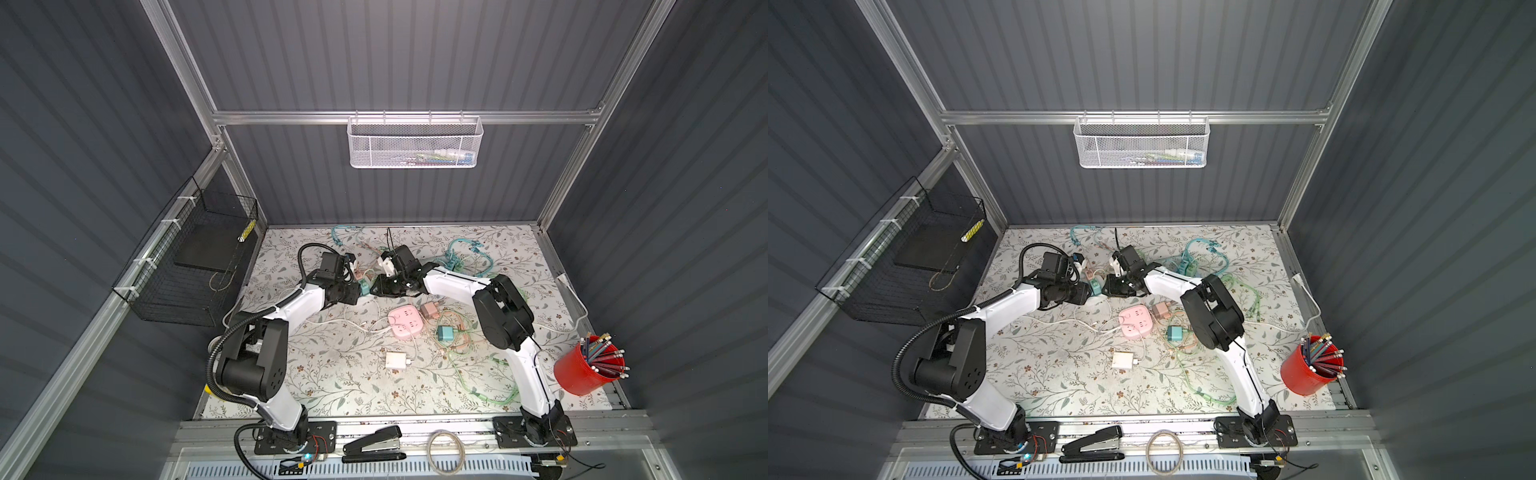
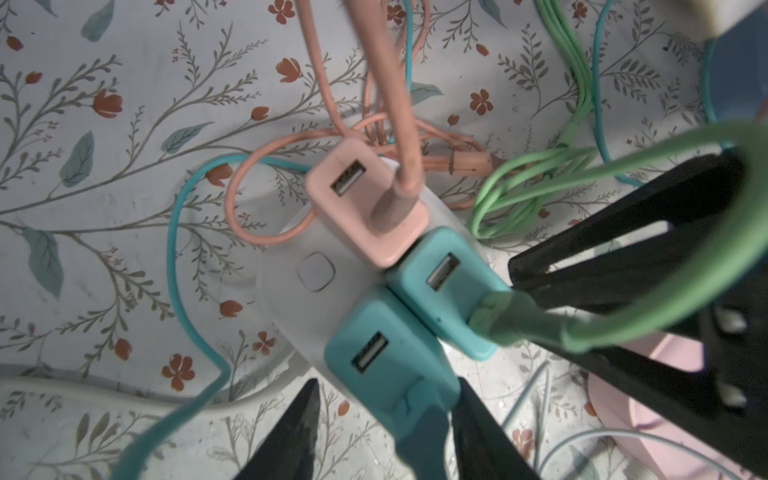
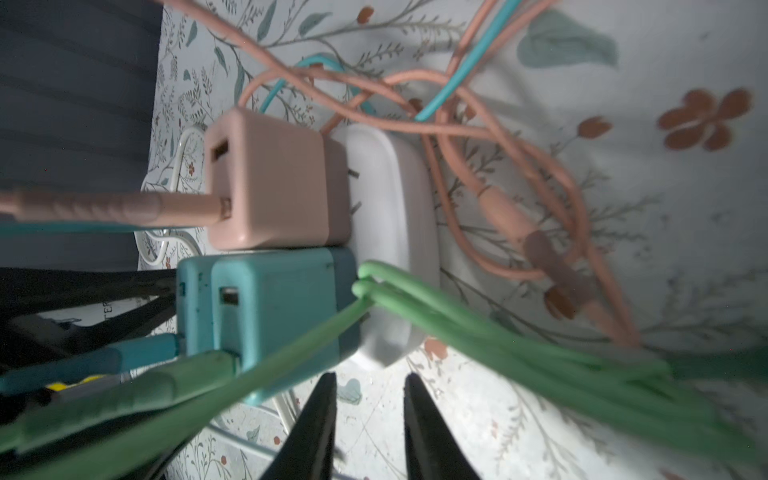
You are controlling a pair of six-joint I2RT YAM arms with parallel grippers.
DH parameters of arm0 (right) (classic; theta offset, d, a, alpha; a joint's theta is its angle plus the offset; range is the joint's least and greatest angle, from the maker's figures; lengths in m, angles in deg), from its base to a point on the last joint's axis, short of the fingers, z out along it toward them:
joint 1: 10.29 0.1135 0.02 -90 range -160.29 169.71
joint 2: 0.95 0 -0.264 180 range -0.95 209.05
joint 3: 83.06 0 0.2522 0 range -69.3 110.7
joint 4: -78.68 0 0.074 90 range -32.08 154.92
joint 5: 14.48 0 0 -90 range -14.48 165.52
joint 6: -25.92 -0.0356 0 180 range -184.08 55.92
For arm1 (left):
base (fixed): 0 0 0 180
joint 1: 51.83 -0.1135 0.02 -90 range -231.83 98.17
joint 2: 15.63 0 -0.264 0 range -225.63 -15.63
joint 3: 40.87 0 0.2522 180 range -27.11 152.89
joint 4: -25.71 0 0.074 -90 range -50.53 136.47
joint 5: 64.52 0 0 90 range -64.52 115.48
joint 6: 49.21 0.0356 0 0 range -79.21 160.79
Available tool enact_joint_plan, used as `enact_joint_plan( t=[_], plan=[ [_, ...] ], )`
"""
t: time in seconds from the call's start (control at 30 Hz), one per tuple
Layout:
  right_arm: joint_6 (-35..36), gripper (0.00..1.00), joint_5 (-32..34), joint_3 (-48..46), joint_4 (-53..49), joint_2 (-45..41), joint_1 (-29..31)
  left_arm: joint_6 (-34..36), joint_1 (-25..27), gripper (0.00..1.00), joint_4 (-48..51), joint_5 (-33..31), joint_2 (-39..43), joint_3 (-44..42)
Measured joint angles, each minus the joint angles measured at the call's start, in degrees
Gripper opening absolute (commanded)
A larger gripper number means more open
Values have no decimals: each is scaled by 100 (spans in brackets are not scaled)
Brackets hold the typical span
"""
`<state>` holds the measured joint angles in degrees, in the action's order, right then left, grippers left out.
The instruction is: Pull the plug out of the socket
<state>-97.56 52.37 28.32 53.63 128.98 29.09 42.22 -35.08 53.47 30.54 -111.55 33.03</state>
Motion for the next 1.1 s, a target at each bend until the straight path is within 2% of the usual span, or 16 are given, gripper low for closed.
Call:
enact_joint_plan(
  t=[0.3, 0.6, 0.8, 1.0, 1.1],
  plan=[
    [2, 32, -44, 74, 9, 7, -125, 289, 0, 54, -184, 323, -367, 223],
    [-20, 39, -90, 13, 63, 11, -131, 560, -70, 45, -352, 669, -498, 295],
    [-42, 42, -92, -127, 140, 11, -127, 629, -52, 43, -470, 920, -660, 415],
    [-39, 42, -87, -249, 140, 9, -136, 730, 76, 44, -472, 929, -748, 518],
    [-39, 42, -87, -289, 98, 7, -149, 750, 181, 47, -514, 846, -782, 551]
  ],
)
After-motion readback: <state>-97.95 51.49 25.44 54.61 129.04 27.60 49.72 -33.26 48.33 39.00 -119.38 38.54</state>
